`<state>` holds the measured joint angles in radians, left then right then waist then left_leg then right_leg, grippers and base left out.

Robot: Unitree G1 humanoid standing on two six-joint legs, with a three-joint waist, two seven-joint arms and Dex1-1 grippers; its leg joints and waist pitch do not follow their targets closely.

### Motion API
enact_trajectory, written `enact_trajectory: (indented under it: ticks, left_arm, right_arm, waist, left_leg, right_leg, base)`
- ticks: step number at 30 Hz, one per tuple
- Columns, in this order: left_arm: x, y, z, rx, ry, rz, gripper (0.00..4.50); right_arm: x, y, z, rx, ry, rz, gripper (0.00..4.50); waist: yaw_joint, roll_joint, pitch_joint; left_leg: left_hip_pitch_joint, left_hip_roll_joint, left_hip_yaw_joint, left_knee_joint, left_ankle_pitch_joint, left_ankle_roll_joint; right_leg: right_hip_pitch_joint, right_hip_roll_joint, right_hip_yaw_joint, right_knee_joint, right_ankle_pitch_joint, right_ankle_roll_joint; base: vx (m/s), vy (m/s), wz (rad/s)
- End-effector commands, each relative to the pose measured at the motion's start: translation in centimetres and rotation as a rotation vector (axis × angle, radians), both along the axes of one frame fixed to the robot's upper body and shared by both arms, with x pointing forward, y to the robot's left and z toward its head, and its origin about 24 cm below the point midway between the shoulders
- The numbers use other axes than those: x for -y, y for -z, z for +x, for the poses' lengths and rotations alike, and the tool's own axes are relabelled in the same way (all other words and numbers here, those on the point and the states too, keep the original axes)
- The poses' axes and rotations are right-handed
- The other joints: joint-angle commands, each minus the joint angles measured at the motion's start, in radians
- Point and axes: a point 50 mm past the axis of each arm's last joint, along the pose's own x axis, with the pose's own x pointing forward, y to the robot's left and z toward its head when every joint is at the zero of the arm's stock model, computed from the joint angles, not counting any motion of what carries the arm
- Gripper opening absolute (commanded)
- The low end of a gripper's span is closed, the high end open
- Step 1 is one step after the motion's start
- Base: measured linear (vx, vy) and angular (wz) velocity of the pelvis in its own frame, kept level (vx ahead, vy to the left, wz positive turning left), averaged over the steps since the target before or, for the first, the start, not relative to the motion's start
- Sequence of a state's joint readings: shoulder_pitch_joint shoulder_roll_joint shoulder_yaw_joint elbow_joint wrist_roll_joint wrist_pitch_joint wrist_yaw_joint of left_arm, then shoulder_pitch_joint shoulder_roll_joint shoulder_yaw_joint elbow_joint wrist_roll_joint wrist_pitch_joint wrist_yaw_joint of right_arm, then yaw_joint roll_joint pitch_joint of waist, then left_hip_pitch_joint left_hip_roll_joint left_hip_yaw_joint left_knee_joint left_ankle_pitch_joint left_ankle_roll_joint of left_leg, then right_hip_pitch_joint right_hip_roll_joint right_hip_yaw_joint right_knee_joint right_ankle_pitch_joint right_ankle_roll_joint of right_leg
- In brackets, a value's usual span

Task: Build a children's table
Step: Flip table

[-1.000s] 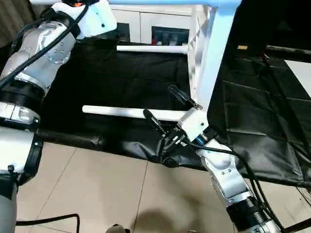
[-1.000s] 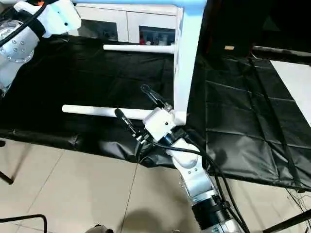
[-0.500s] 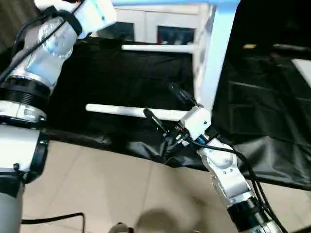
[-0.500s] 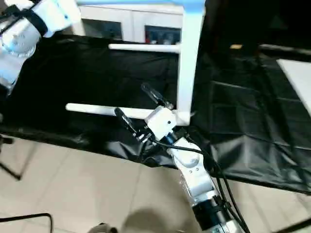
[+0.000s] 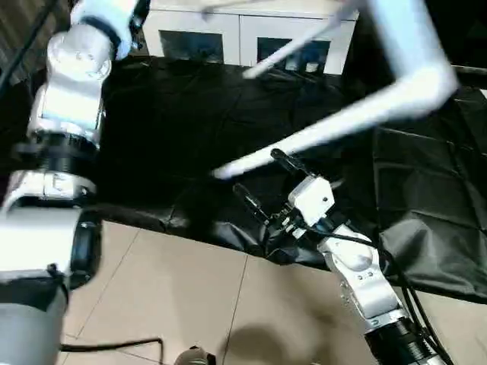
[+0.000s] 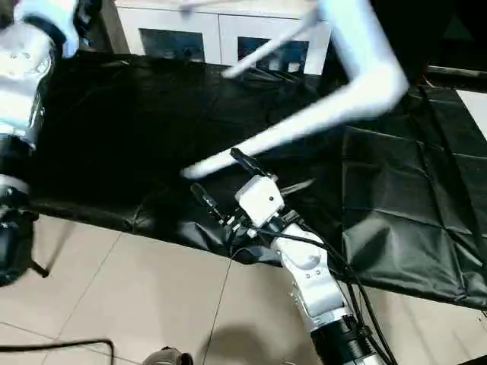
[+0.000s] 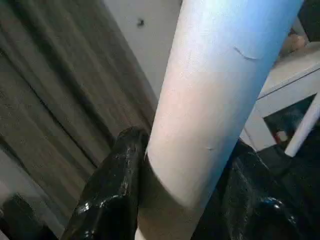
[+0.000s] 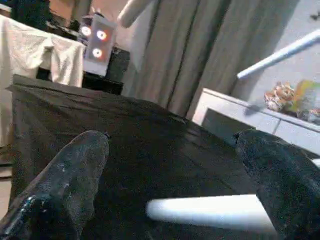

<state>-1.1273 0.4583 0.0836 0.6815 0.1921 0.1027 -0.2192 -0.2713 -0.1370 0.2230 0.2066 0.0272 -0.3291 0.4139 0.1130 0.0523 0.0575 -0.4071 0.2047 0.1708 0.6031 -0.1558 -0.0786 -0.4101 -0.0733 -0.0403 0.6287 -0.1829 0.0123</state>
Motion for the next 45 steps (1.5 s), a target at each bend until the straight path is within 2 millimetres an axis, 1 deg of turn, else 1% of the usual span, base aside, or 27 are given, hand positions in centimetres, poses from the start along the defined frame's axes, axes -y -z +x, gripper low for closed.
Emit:
enact_trajectory:
  ticks: [1, 3, 6, 7, 8, 10, 12, 13, 14, 16, 20, 21, 22, 24, 25, 26, 27, 28, 29, 30, 31, 32, 36, 37, 39, 41, 45]
  left_arm:
    - [-0.6, -1.1, -0.9, 0.045, 0.026, -0.181, 1.87]
    - [-0.5, -0.7, -1.3, 0.050, 0.030, -0.201, 1.87]
    - [-0.5, 0.2, -2.0, 0.047, 0.010, -0.256, 1.87]
    - [-0.6, 0.6, -2.3, 0.045, -0.003, -0.271, 1.87]
    - [-0.6, 0.7, -2.6, 0.050, -0.012, -0.281, 1.87]
    - [-0.7, 0.9, -2.9, 0.051, -0.020, -0.292, 1.87]
    - [-0.6, 1.0, -3.2, 0.044, -0.014, -0.294, 1.87]
    - [-0.5, 1.1, -3.4, 0.039, -0.008, -0.289, 1.87]
    - [-0.5, 1.1, -3.5, 0.037, -0.006, -0.288, 1.87]
    - [-0.5, 1.1, -3.8, 0.037, -0.007, -0.276, 1.87]
    - [-0.4, 0.9, -4.0, 0.036, -0.013, -0.267, 1.86]
    - [-0.4, 0.9, -4.0, 0.035, -0.014, -0.271, 1.86]
    - [-0.4, 0.9, -4.1, 0.033, -0.014, -0.271, 1.86]
    - [-0.4, 0.9, -4.2, 0.030, -0.018, -0.268, 1.86]
    - [-0.4, 0.8, -4.2, 0.031, -0.023, -0.265, 1.86]
    - [-0.4, 0.8, -4.3, 0.032, -0.025, -0.263, 1.86]
    - [-0.4, 0.8, -4.3, 0.032, -0.027, -0.263, 1.86]
    - [-0.6, 0.8, -4.4, 0.034, -0.035, -0.262, 1.86]
    - [-0.6, 0.8, -4.4, 0.034, -0.035, -0.262, 1.86]
    - [-0.7, 0.9, -4.5, 0.034, -0.047, -0.268, 1.86]
    - [-0.8, 1.0, -4.5, 0.033, -0.051, -0.273, 1.86]
    - [-0.9, 1.0, -4.5, 0.031, -0.055, -0.274, 1.86]
    - [-1.1, 1.3, -4.7, 0.028, -0.069, -0.270, 1.86]
    - [-1.2, 1.5, -4.8, 0.026, -0.078, -0.274, 1.86]
    - [-1.2, 1.6, -4.8, 0.025, -0.084, -0.275, 1.86]
    - [-1.3, 1.7, -4.8, 0.025, -0.095, -0.279, 1.85]
    - [-1.8, 2.2, -5.0, 0.022, -0.119, -0.283, 1.85]
  right_arm:
    - [1.6, 0.2, 0.5, -0.080, 0.089, 0.081, 4.50]
    - [2.1, 0.1, 0.6, -0.086, 0.121, 0.120, 4.50]
    - [3.2, -0.2, 0.8, -0.127, 0.196, 0.267, 4.50]
    - [4.0, -0.5, 0.9, -0.133, 0.242, 0.348, 4.50]
    - [4.5, -0.5, 1.0, -0.146, 0.280, 0.394, 4.50]
    - [5.1, -0.5, 1.1, -0.170, 0.325, 0.439, 4.50]
    - [5.4, -0.2, 1.6, -0.210, 0.354, 0.469, 4.50]
    - [5.4, -0.2, 2.0, -0.240, 0.365, 0.494, 4.50]
    - [5.4, -0.2, 2.5, -0.265, 0.375, 0.519, 4.50]
    - [4.9, -0.4, 3.6, -0.296, 0.363, 0.528, 4.50]
    - [4.1, -0.9, 5.8, -0.332, 0.350, 0.472, 4.50]
    - [3.7, -1.2, 6.4, -0.334, 0.330, 0.467, 4.50]
    - [3.4, -1.6, 7.1, -0.344, 0.307, 0.466, 4.50]
    - [3.1, -2.3, 8.1, -0.343, 0.291, 0.467, 4.50]
    - [3.1, -2.8, 8.6, -0.348, 0.297, 0.491, 4.21]
    - [3.2, -2.9, 8.7, -0.352, 0.301, 0.500, 4.21]
    - [3.2, -2.9, 8.8, -0.354, 0.304, 0.503, 4.14]
    - [3.2, -3.1, 9.0, -0.361, 0.304, 0.519, 4.02]
    - [3.2, -3.1, 9.0, -0.361, 0.304, 0.519, 3.88]
    - [3.2, -3.1, 9.1, -0.376, 0.291, 0.552, 3.77]
    - [3.2, -3.1, 9.2, -0.385, 0.286, 0.568, 3.77]
    - [3.2, -3.0, 9.3, -0.390, 0.281, 0.574, 3.72]
    - [3.1, -2.8, 9.3, -0.405, 0.252, 0.602, 3.27]
    - [3.0, -2.8, 9.3, -0.405, 0.235, 0.605, 3.19]
    - [2.9, -2.8, 9.2, -0.406, 0.227, 0.606, 3.12]
    - [2.9, -2.9, 9.1, -0.405, 0.218, 0.606, 2.83]
    - [3.0, -2.8, 8.8, -0.401, 0.198, 0.607, 2.58]
  waist:
    - [-0.005, -0.012, -0.082]
    - [-0.005, -0.017, -0.084]
    - [-0.003, -0.015, -0.091]
    - [-0.003, -0.019, -0.087]
    - [-0.004, -0.023, -0.086]
    - [-0.003, -0.020, -0.084]
    - [-0.005, -0.020, -0.082]
    - [-0.008, -0.020, -0.080]
    - [-0.008, -0.020, -0.080]
    - [-0.015, -0.020, -0.079]
    - [-0.018, -0.018, -0.080]
    - [-0.018, -0.019, -0.083]
    - [-0.020, -0.021, -0.082]
    - [-0.020, -0.023, -0.087]
    - [-0.019, -0.028, -0.089]
    - [-0.019, -0.028, -0.089]
    - [-0.016, -0.025, -0.091]
    - [-0.014, -0.030, -0.093]
    - [-0.013, -0.029, -0.094]
    - [-0.014, -0.033, -0.094]
    - [-0.014, -0.030, -0.094]
    - [-0.015, -0.034, -0.092]
    - [-0.015, -0.034, -0.087]
    - [-0.017, -0.037, -0.085]
    - [-0.019, -0.039, -0.086]
    - [-0.021, -0.039, -0.086]
    - [-0.023, -0.042, -0.087]
  left_leg:
    - [0.023, 0.013, -0.005, -0.064, -0.212, 0.047]
    - [0.019, 0.012, -0.003, -0.061, -0.178, 0.058]
    - [0.017, 0.014, -0.002, -0.055, -0.134, 0.080]
    - [0.014, 0.012, 0.001, -0.055, -0.135, 0.095]
    - [0.014, 0.012, 0.002, -0.056, -0.137, 0.097]
    - [0.016, 0.012, 0.002, -0.058, -0.152, 0.091]
    - [0.019, 0.011, 0.002, -0.061, -0.182, 0.071]
    - [0.022, 0.013, 0.002, -0.064, -0.216, 0.051]
    - [0.022, 0.013, 0.002, -0.064, -0.216, 0.051]
    - [0.022, 0.012, -0.001, -0.067, -0.242, 0.025]
    - [0.023, 0.011, 0.000, -0.066, -0.229, 0.011]
    - [0.020, 0.009, 0.000, -0.064, -0.204, 0.012]
    - [0.018, 0.009, 0.001, -0.063, -0.196, 0.015]
    - [0.015, 0.008, 0.002, -0.056, -0.136, 0.032]
    - [0.013, 0.008, 0.004, -0.053, -0.102, 0.047]
    - [0.013, 0.008, 0.004, -0.053, -0.102, 0.047]
    - [0.013, 0.006, 0.005, -0.050, -0.073, 0.060]
    - [0.012, 0.006, 0.006, -0.048, -0.044, 0.076]
    - [0.012, 0.006, 0.005, -0.047, -0.039, 0.079]
    - [0.013, 0.007, 0.007, -0.046, -0.036, 0.082]
    - [0.013, 0.007, 0.006, -0.046, -0.036, 0.088]
    - [0.013, 0.008, 0.008, -0.046, -0.050, 0.088]
    - [0.016, 0.012, 0.007, -0.051, -0.103, 0.069]
    - [0.016, 0.012, 0.008, -0.053, -0.115, 0.061]
    - [0.015, 0.012, 0.007, -0.053, -0.111, 0.059]
    - [0.016, 0.012, 0.007, -0.053, -0.110, 0.054]
    - [0.015, 0.011, 0.007, -0.052, -0.097, 0.058]
  right_leg:
    - [0.044, -0.050, 0.029, -0.069, -0.143, -0.212]
    - [0.043, -0.047, 0.027, -0.065, -0.098, -0.216]
    - [0.045, -0.049, 0.026, -0.056, -0.028, -0.226]
    - [0.043, -0.049, 0.024, -0.057, -0.035, -0.228]
    - [0.041, -0.048, 0.024, -0.060, -0.050, -0.224]
    - [0.038, -0.048, 0.024, -0.064, -0.098, -0.213]
    - [0.035, -0.046, 0.024, -0.069, -0.152, -0.194]
    - [0.031, -0.046, 0.024, -0.075, -0.191, -0.178]
    - [0.031, -0.046, 0.024, -0.075, -0.191, -0.178]
    - [0.029, -0.046, 0.023, -0.076, -0.213, -0.167]
    - [0.028, -0.046, 0.024, -0.073, -0.189, -0.165]
    - [0.034, -0.047, 0.023, -0.067, -0.150, -0.176]
    - [0.034, -0.047, 0.023, -0.067, -0.138, -0.178]
    - [0.040, -0.048, 0.022, -0.055, -0.058, -0.203]
    - [0.042, -0.047, 0.022, -0.050, -0.010, -0.211]
    - [0.042, -0.047, 0.022, -0.050, -0.010, -0.211]
    - [0.043, -0.045, 0.021, -0.045, 0.027, -0.218]
    - [0.046, -0.046, 0.020, -0.041, 0.061, -0.227]
    - [0.046, -0.046, 0.020, -0.040, 0.066, -0.228]
    - [0.045, -0.045, 0.020, -0.040, 0.070, -0.230]
    - [0.045, -0.046, 0.020, -0.039, 0.074, -0.235]
    - [0.043, -0.045, 0.020, -0.042, 0.059, -0.236]
    - [0.042, -0.048, 0.020, -0.048, -0.019, -0.233]
    - [0.041, -0.047, 0.020, -0.050, -0.037, -0.226]
    - [0.042, -0.047, 0.020, -0.049, -0.036, -0.224]
    - [0.041, -0.046, 0.020, -0.049, -0.038, -0.221]
    - [0.042, -0.046, 0.020, -0.047, -0.020, -0.222]
  base:
    - [0.000, 0.000, 0.00]
    - [0.000, 0.000, 0.00]
    - [0.000, 0.000, 0.00]
    - [0.000, 0.000, 0.00]
    - [0.000, 0.000, 0.00]
    - [0.000, 0.000, 0.00]
    - [0.000, 0.000, 0.00]
    - [0.000, 0.000, 0.00]
    - [0.000, 0.000, 0.00]
    - [0.000, 0.000, 0.00]
    - [0.000, 0.000, 0.00]
    - [0.000, 0.000, 0.00]
    - [0.000, 0.000, 0.00]
    - [0.000, 0.000, 0.00]
    - [0.000, 0.000, 0.00]
    - [0.000, 0.000, 0.00]
    - [0.000, 0.000, 0.00]
    - [0.000, 0.000, 0.00]
    - [0.000, 0.000, 0.00]
    - [0.000, 0.000, 0.00]
    - [0.000, 0.000, 0.00]
    - [0.000, 0.000, 0.00]
    - [0.000, 0.000, 0.00]
    - [0.000, 0.000, 0.00]
    - [0.000, 0.000, 0.00]
    - [0.000, 0.000, 0.00]
    - [0.000, 0.000, 0.00]
